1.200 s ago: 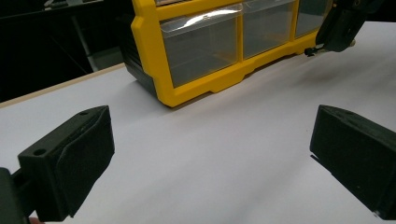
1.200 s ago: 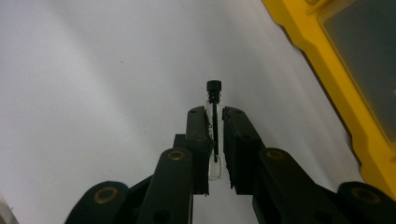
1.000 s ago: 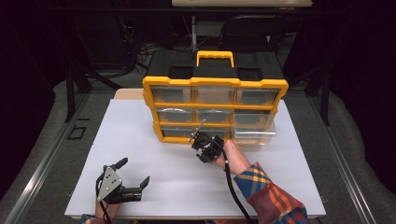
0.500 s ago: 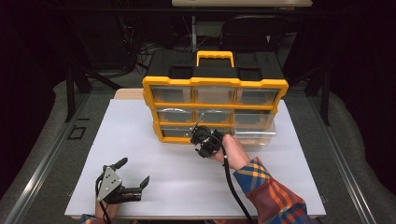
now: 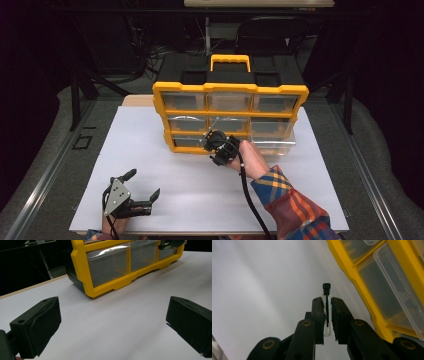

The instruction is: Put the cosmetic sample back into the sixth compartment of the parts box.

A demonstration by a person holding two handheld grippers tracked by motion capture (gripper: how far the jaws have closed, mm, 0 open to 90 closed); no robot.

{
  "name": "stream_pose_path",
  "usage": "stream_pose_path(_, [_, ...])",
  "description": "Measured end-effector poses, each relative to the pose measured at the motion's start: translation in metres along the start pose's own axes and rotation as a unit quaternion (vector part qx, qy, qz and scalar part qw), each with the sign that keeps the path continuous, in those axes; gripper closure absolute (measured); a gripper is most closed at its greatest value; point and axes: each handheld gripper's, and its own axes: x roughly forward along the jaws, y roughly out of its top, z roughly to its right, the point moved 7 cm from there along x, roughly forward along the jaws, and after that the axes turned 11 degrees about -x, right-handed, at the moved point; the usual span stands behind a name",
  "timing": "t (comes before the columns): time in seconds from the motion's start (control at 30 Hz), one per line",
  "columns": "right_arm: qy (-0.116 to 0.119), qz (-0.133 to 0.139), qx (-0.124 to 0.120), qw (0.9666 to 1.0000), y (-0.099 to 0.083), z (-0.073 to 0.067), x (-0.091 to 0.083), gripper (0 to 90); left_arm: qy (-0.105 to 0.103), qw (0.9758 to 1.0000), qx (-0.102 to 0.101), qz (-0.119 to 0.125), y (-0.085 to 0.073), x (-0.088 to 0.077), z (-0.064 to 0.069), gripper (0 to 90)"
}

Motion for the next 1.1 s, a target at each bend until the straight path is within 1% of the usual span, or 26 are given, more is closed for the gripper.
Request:
stream_pose_path(0.07, [0.0,0.0,0.001,1.0,0.0,0.001,-0.002,80.8,0.001,1.0,0.0,0.0,0.0,0.0,0.0,0.0])
stream_pose_path(0.1, [-0.002,-0.002,-0.003,1.0,0.0,0.002,-0.003,80.7,0.001,1.0,0.0,0.0,0.0,0.0,0.0,0.0])
stream_pose_path(0.2, [-0.005,0.0,-0.002,1.0,0.001,0.004,-0.006,80.8,0.002,1.0,0.0,0.0,0.0,0.0,0.0,0.0])
stream_pose_path(0.23, [-0.004,0.0,0.003,1.0,0.002,0.004,-0.007,80.8,0.002,1.0,0.0,-0.001,0.0,0.0,-0.001,0.0])
stream_pose_path(0.47, [-0.008,-0.001,0.003,1.0,0.003,0.008,-0.014,80.8,0.002,1.0,-0.001,0.002,0.0,0.0,0.0,0.0])
stream_pose_path(0.73, [-0.017,0.002,0.005,0.9998,0.005,0.015,-0.023,80.7,0.002,1.0,-0.001,0.001,0.0,0.0,0.0,0.0])
stream_pose_path(0.8, [-0.02,0.006,0.004,0.9998,0.005,0.018,-0.026,80.8,0.002,1.0,-0.001,0.001,0.0,0.0,0.0,0.0])
stream_pose_path(0.83, [-0.022,0.008,0.009,0.9997,0.006,0.019,-0.028,80.8,0.001,1.0,0.0,0.0,0.0,0.0,0.0,0.0])
stream_pose_path(1.1, [-0.027,0.008,0.006,0.9996,0.007,0.025,-0.036,80.8,0.001,1.0,0.0,0.0,0.0,0.0,0.0,0.0])
